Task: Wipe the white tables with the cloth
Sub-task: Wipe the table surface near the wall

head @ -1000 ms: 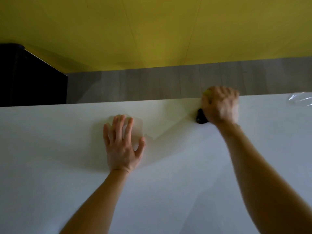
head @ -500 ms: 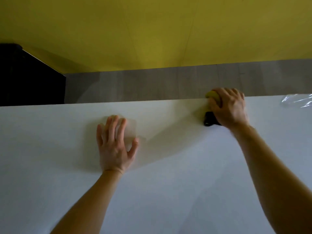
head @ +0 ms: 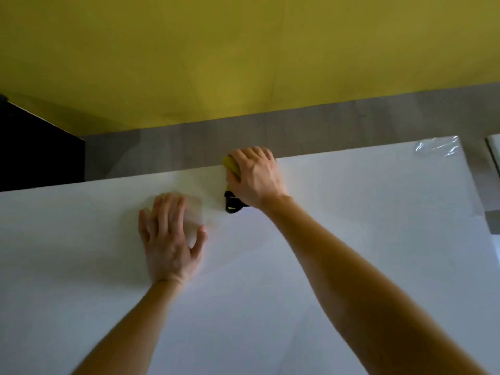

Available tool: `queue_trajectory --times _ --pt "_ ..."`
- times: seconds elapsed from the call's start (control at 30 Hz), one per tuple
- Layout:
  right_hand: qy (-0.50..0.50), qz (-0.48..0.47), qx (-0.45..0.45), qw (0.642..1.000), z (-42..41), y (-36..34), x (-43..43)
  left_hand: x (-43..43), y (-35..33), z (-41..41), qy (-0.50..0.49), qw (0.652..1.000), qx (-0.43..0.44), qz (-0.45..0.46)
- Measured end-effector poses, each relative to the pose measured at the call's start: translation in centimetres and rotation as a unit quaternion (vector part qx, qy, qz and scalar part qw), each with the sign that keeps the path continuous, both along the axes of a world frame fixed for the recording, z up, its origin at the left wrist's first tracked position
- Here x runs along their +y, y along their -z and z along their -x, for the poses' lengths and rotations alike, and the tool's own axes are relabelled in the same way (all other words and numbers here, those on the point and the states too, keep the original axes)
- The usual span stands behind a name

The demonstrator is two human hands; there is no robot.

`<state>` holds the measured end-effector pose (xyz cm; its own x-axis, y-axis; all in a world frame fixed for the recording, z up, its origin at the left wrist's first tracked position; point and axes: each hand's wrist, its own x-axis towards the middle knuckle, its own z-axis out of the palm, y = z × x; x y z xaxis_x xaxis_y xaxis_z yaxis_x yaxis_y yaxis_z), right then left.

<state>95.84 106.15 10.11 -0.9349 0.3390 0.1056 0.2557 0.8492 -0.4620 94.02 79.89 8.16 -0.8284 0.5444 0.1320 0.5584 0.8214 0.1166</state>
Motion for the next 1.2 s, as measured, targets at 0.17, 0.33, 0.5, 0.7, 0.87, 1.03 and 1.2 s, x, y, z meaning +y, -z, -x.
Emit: queue_trajectory --times 0.17,0.33,0.5,0.7,0.87,1.03,1.2 --pt "0.120 -0.056 -0.036 0.991 -11.5 -0.8 16.4 0.1 0.0 0.0 0.011 1.000 0.007 0.028" --pt "0.256 -0.079 -0.053 0.962 -9.2 -0.3 14.1 0.8 -1.2 -0.3 0.005 0.995 -0.012 0.099" --pt "0.034 -0.025 -0.046 0.998 -1.3 -1.2 1.0 5.8 -2.9 -2.7 0.058 0.991 -0.011 0.121" --pt "0.014 -0.036 -0.040 0.998 -9.2 -0.3 15.3 15.7 -2.6 -7.9 0.076 0.995 -0.023 0.054" --pt "0.227 -0.079 -0.070 0.968 -18.2 -1.1 28.0 23.8 -2.4 -12.7 0.115 0.992 -0.053 0.015" --pt "0.116 -0.060 -0.052 0.990 -11.3 -1.1 19.3 25.2 -0.8 -14.5 0.100 0.994 -0.035 -0.016" --pt "-0.051 0.004 -0.058 0.997 -9.9 -0.8 19.5 25.1 -0.7 -14.5 0.086 0.995 -0.012 -0.042"
